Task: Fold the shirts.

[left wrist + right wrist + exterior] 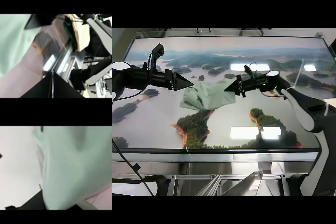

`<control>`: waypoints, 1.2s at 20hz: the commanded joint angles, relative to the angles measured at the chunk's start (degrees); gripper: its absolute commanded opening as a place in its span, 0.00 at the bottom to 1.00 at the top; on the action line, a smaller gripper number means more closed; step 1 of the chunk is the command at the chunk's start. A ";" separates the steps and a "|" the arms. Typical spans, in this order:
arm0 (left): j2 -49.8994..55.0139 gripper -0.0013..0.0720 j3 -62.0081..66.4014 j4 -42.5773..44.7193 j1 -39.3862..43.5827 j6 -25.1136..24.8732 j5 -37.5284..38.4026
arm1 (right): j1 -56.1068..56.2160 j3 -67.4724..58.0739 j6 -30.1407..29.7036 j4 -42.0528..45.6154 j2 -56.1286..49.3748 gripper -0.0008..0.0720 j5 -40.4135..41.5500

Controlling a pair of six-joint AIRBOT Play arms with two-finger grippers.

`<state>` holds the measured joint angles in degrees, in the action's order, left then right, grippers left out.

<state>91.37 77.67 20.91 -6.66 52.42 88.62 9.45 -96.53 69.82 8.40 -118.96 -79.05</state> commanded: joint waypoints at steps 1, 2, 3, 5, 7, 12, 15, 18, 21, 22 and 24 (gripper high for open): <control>-0.02 0.03 -0.02 0.00 0.02 0.09 1.64 | -6.16 -1.11 1.22 -3.30 9.66 0.04 -5.11; -0.02 0.03 -0.02 0.00 0.02 0.09 1.68 | -9.07 -2.23 3.23 -2.45 13.75 0.04 -5.38; -0.02 0.03 -0.02 0.00 0.02 0.09 1.70 | -12.55 -3.87 4.94 -2.51 18.25 0.04 -4.59; -0.02 0.03 -0.02 0.02 0.02 0.09 1.70 | -19.52 -6.32 6.49 -4.46 25.94 0.04 1.90; -0.02 0.03 -0.02 0.02 0.02 0.11 2.05 | -27.61 -6.86 6.97 -4.98 32.96 0.04 11.32; -0.02 0.03 -0.02 0.00 0.02 0.13 3.76 | -49.59 -6.86 14.14 -0.72 36.22 0.04 10.67; -0.02 0.03 -0.02 0.00 0.26 0.15 4.00 | -61.33 -6.86 14.60 1.57 32.83 0.04 7.50; -0.02 0.03 -0.02 0.02 1.60 0.15 4.42 | -68.89 -7.74 14.49 0.48 29.49 0.04 0.61; -0.02 0.03 -0.02 0.02 3.93 0.13 4.13 | -73.92 -8.07 15.26 7.41 28.68 0.04 -10.34; -0.02 0.03 -0.02 0.04 4.83 0.11 3.82 | -75.10 -8.04 17.35 12.35 28.92 0.04 -14.51; -0.02 0.03 -0.02 0.04 6.69 0.11 3.04 | -77.20 -8.04 21.53 25.46 30.53 0.04 -23.71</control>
<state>91.37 77.67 20.91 -2.20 52.60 92.53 -63.68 -104.42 86.56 18.79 -89.30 -89.43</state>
